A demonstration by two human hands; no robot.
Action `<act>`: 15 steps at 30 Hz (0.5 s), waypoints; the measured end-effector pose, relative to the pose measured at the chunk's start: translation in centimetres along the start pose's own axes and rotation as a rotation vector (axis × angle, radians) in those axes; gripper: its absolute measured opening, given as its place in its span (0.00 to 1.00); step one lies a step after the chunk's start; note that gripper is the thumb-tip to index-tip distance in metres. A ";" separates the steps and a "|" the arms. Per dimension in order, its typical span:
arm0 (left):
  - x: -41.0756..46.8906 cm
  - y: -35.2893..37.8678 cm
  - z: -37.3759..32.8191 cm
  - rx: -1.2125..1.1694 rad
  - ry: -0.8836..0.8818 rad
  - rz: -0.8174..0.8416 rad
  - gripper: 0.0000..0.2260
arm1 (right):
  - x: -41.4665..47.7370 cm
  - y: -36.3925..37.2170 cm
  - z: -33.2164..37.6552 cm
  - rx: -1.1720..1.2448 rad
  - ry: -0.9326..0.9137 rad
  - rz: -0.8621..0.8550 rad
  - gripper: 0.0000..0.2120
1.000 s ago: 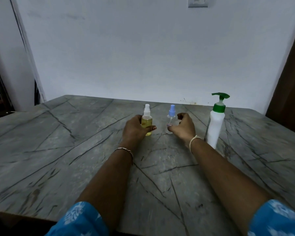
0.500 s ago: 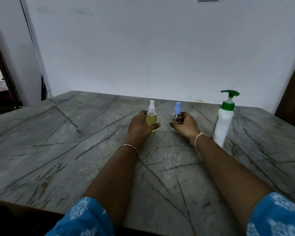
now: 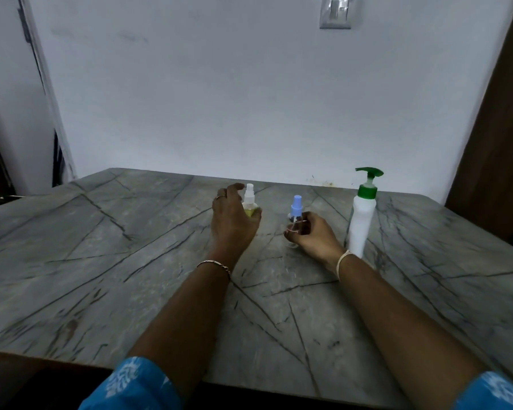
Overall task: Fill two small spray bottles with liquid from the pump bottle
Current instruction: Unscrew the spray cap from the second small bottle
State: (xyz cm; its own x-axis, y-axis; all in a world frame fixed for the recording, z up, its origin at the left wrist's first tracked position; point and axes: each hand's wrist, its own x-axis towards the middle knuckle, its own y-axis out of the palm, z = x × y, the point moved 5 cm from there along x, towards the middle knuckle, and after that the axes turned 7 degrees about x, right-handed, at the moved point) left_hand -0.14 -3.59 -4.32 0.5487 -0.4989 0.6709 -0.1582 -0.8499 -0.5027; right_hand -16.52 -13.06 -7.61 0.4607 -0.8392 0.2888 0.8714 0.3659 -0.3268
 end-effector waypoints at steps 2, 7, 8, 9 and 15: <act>-0.1 -0.7 -1.1 -0.134 0.063 -0.037 0.17 | -0.4 -0.2 0.2 -0.015 -0.009 0.011 0.20; -1.4 1.3 -2.6 -0.256 0.155 0.246 0.13 | -1.0 -0.4 0.5 0.015 -0.019 -0.004 0.21; -1.8 2.0 -2.8 -0.270 0.150 0.347 0.17 | -1.1 -0.4 0.4 0.021 -0.027 -0.013 0.20; -2.1 2.6 -2.9 -0.280 0.145 0.433 0.21 | -1.2 -0.4 0.4 0.019 -0.034 -0.025 0.20; -3.0 3.8 -3.5 -0.343 0.125 0.547 0.21 | -1.7 -0.7 0.3 -0.010 -0.048 -0.007 0.23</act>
State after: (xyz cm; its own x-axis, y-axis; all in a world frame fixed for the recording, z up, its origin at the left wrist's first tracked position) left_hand -5.25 -5.94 -6.33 0.2182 -0.8730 0.4363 -0.6517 -0.4631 -0.6007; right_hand -17.88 -11.83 -7.60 0.4627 -0.8211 0.3341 0.8728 0.3561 -0.3337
